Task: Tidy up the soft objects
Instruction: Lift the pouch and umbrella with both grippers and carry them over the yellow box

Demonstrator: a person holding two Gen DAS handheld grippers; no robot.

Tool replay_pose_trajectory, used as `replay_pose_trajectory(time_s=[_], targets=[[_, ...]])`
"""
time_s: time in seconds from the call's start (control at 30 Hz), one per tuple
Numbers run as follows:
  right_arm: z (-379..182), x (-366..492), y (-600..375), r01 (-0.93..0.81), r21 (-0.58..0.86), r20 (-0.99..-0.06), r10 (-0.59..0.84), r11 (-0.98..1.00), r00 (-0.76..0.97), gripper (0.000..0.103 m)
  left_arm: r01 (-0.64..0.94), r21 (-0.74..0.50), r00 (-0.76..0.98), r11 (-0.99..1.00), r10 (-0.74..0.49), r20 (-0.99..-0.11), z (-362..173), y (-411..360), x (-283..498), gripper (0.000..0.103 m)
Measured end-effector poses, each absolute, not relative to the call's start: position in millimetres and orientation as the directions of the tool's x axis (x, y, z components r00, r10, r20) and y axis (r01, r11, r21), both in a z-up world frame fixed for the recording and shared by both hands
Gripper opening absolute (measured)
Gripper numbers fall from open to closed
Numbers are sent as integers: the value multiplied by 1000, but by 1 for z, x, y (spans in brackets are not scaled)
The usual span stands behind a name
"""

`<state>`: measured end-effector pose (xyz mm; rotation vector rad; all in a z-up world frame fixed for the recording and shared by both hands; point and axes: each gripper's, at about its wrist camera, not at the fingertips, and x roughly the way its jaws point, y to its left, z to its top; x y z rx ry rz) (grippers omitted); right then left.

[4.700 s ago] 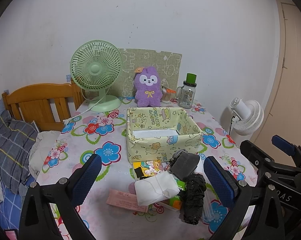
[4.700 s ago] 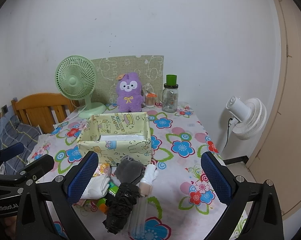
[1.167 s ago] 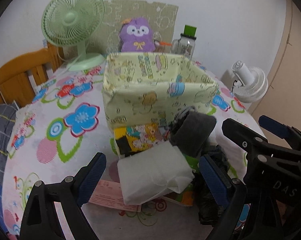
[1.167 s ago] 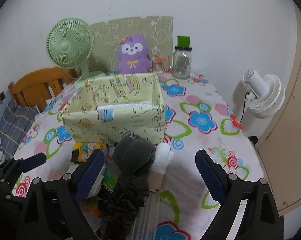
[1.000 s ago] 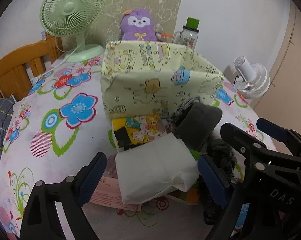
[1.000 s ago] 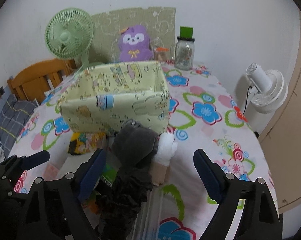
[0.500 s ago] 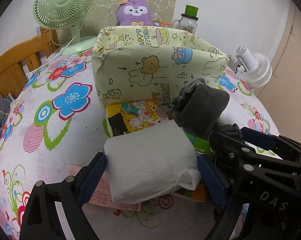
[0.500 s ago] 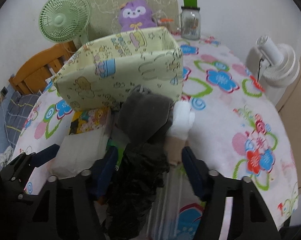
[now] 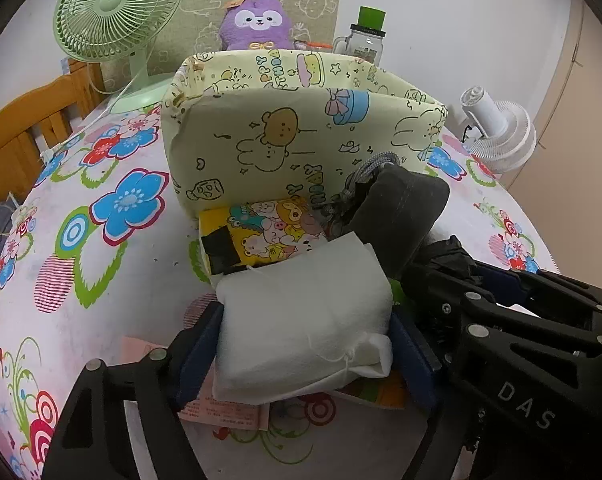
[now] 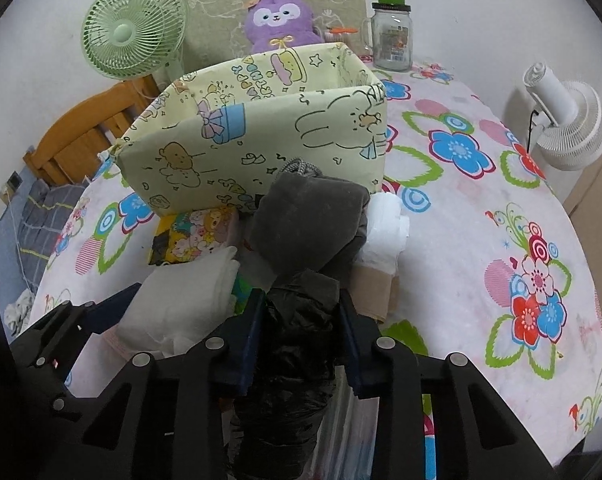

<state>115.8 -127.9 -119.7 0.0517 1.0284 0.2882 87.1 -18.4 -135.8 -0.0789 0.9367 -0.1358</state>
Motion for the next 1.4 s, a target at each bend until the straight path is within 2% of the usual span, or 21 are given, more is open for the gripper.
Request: replay_pose_trajectory(time_s=[0.33,1.4], targets=[[-112,114,-127,-224,175,-826,267,959,497,37,84,-125,596,989,-151,-789,-128,-20,85,76],[-46,100,-144,-242,163,-724,282,957,629,37,107,-74,702,992,-127,-700,-63,-38,69,76]])
